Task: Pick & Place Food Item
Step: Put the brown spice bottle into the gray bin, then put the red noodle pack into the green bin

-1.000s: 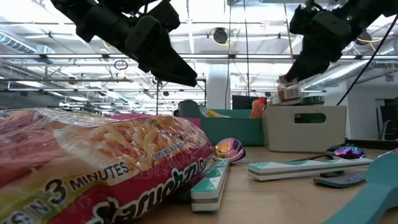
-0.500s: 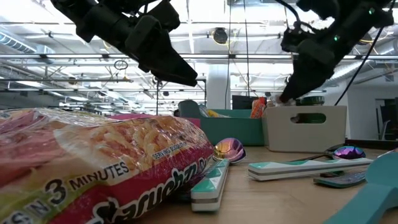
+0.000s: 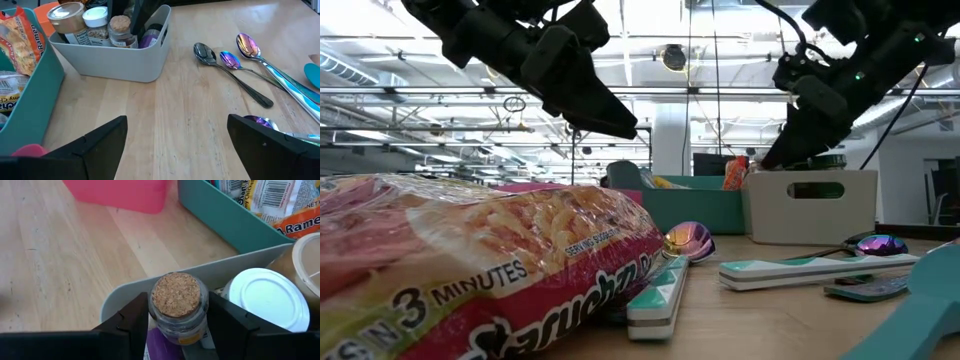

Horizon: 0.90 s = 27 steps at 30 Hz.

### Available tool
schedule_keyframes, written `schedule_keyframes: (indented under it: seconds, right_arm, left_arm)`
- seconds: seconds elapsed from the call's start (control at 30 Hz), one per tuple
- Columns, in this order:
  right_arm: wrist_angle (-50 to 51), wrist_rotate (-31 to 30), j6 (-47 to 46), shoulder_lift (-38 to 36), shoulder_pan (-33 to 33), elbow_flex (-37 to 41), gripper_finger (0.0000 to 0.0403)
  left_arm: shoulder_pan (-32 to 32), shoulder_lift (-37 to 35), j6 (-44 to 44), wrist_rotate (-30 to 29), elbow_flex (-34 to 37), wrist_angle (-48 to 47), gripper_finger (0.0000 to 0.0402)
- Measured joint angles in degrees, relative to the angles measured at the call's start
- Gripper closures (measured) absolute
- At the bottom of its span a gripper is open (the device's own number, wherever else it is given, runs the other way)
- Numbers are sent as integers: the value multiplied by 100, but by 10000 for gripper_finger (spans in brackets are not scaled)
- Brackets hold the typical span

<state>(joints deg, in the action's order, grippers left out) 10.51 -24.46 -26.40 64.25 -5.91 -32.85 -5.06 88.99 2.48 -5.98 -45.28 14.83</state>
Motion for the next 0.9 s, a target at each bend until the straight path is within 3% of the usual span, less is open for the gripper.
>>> schedule_keyframes:
  seconds: [0.4,0.9]
  right_arm:
    - [27,73,196,9,-15,7,175]
    - [-179,130,481,-82,-15,36,181]
  left_arm:
    - [0,2,0,0,2,-2,50]
    - [0,2,0,0,2,-3,50]
